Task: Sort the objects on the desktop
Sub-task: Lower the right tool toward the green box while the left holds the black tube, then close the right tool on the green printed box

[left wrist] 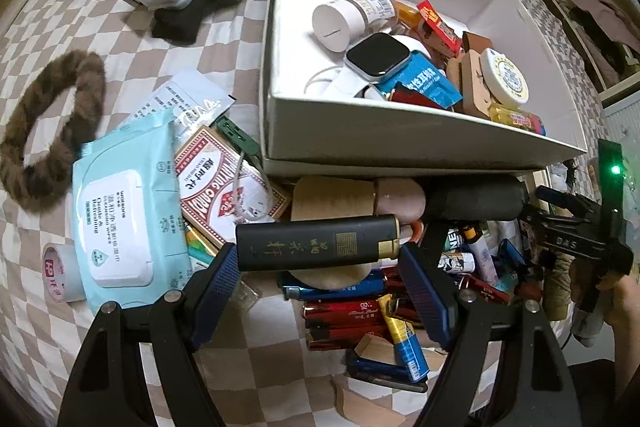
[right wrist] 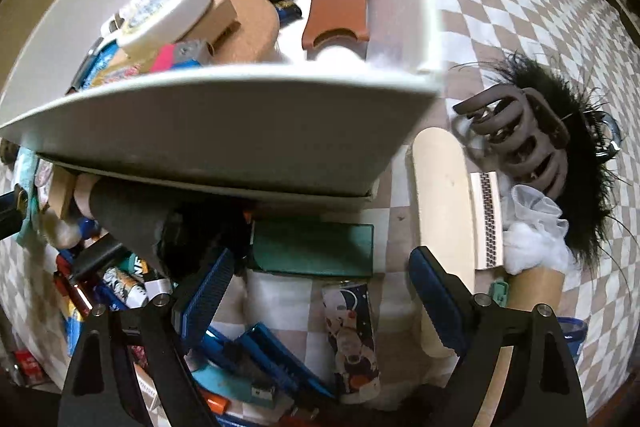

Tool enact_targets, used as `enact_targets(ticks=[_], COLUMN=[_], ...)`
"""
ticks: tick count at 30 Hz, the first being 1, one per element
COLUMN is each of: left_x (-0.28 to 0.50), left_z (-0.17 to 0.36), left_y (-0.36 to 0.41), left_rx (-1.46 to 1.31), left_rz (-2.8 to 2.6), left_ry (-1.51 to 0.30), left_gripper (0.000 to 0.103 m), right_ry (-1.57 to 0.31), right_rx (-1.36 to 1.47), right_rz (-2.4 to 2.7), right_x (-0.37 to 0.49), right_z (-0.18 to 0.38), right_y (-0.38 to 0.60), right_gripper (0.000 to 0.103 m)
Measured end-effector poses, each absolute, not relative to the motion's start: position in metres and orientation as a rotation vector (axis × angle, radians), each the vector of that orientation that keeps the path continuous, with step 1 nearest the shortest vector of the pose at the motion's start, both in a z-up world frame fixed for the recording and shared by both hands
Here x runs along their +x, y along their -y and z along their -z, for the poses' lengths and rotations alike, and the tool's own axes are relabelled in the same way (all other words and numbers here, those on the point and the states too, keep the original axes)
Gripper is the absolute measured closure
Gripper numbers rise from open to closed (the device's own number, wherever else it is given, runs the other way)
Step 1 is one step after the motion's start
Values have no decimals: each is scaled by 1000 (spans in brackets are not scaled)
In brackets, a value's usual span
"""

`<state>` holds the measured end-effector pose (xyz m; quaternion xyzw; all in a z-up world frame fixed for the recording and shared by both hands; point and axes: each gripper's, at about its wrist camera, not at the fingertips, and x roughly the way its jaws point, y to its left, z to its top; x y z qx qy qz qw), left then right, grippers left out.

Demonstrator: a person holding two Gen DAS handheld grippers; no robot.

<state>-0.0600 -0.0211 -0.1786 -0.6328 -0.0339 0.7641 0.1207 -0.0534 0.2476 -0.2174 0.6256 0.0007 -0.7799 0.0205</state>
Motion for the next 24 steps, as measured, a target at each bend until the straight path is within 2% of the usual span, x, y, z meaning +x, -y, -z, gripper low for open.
enact_targets(ticks=[9, 14, 21, 24], left_x=[-65, -68, -62, -60], left_z=[185, 181, 178, 176], left_y=[23, 27, 21, 17], left_rx=[-1852, -1849, -1854, -1848], left_rz=[-2219, -2234, -2236, -2232], left_ry=[94, 100, 106, 107], left_gripper=[22, 22, 22, 22], right_ry=[-51, -62, -17, -54], right_rx=[1969, 1968, 2027, 2022], right_rz=[2414, 2397, 2383, 2388], right_x=[-61, -59, -56, -55], right_z=[226, 224, 231, 233], right_y=[-240, -243, -244, -241], right_gripper=[14, 24, 23, 23])
